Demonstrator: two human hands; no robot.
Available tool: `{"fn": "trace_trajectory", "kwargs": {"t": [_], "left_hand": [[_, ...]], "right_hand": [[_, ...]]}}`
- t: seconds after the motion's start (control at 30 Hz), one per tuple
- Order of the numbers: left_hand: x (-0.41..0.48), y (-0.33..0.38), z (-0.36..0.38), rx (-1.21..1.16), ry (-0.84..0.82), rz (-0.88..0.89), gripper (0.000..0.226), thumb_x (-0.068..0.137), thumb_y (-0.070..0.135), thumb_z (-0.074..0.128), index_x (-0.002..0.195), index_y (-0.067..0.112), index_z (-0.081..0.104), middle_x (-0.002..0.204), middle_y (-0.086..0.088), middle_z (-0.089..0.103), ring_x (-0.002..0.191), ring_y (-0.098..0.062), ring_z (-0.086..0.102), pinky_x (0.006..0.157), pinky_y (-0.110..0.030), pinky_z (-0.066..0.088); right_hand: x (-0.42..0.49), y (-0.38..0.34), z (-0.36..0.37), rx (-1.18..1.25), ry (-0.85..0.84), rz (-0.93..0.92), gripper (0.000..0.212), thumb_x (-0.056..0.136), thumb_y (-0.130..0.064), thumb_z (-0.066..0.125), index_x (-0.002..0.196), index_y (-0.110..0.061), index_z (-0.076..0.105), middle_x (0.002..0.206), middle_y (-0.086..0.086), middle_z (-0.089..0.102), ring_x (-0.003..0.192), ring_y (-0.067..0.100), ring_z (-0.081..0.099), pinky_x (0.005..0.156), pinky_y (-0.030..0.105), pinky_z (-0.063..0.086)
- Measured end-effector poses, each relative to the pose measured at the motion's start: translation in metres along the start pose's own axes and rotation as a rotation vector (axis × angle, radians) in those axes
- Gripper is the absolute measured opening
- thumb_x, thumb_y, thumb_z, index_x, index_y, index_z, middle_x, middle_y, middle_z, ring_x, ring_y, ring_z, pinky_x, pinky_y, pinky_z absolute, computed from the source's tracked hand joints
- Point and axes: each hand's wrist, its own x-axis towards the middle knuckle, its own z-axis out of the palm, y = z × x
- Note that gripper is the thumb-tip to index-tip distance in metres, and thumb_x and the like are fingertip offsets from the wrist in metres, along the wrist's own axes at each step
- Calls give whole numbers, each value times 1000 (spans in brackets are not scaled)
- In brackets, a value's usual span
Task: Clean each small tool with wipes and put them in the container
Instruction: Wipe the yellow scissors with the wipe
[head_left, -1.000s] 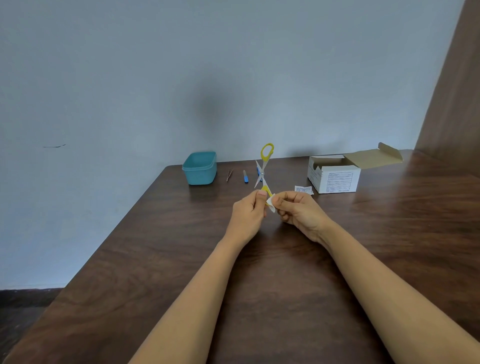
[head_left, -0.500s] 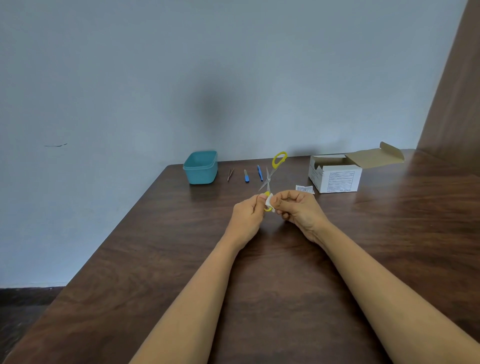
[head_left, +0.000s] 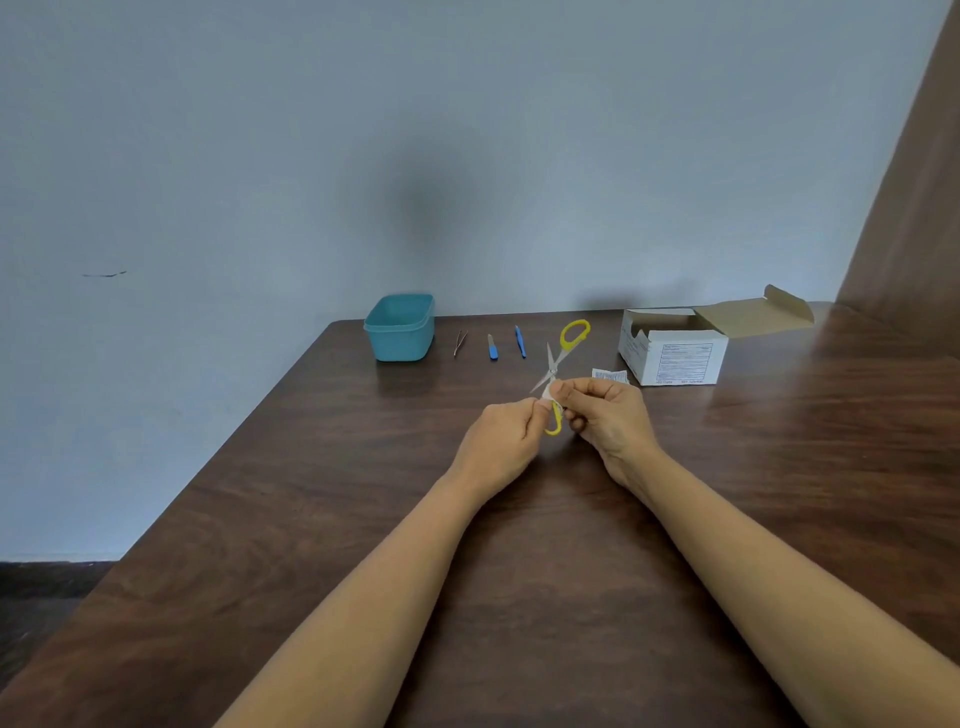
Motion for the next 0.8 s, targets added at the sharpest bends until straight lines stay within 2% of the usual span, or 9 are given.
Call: {"fn": "trace_trajectory", "kwargs": {"t": [0.1,0.2,0.33,0.43,0.6,0.8], "left_hand": [[1,1,1,33,-21,-7,45,103,37,30,83,10,59,63,4,50,63,-17,51,63,-38,43],[0,2,1,41,27,-42,40,103,35,32,78,14,56,63,5,50,63,-16,51,61,-36,42],[3,-1,1,-37,150,-122,43,102,31,36,75,7,58,64,-1,53,64,-20,52,62,-38,40],[5,-4,2,-35,136,-118,44,103,31,34,82,4,62,71,-7,60,71,-24,56,66,-39,42],[6,-4,0,80,28,-44,40,104,30,32,83,7,58,67,-1,53,64,-19,51,64,-41,44],[1,5,1,173,-68,68,40,104,30,31,82,10,57,68,-1,54,65,-19,51,59,-35,40]], "right_hand": [[2,3,-1,-14,6,-28,12,81,-14,73,71,-7,70,51,-1,54,49,6,43,48,17,38],[4,4,-1,-46,-41,-13,14,81,-15,72,75,-4,69,55,0,53,51,6,42,50,16,37],[6,-1,-4,-119,-161,71,13,79,-16,74,77,-3,70,65,5,58,55,7,44,51,16,38],[8,-3,-5,-142,-194,105,12,79,-15,74,77,-4,70,66,4,62,55,6,45,52,17,38],[6,-2,-4,-120,-129,98,11,82,-13,72,77,-4,69,62,4,56,54,7,43,50,16,38],[7,2,-4,-33,6,53,16,85,-19,70,73,-8,69,59,4,53,48,7,42,47,17,39]]}}
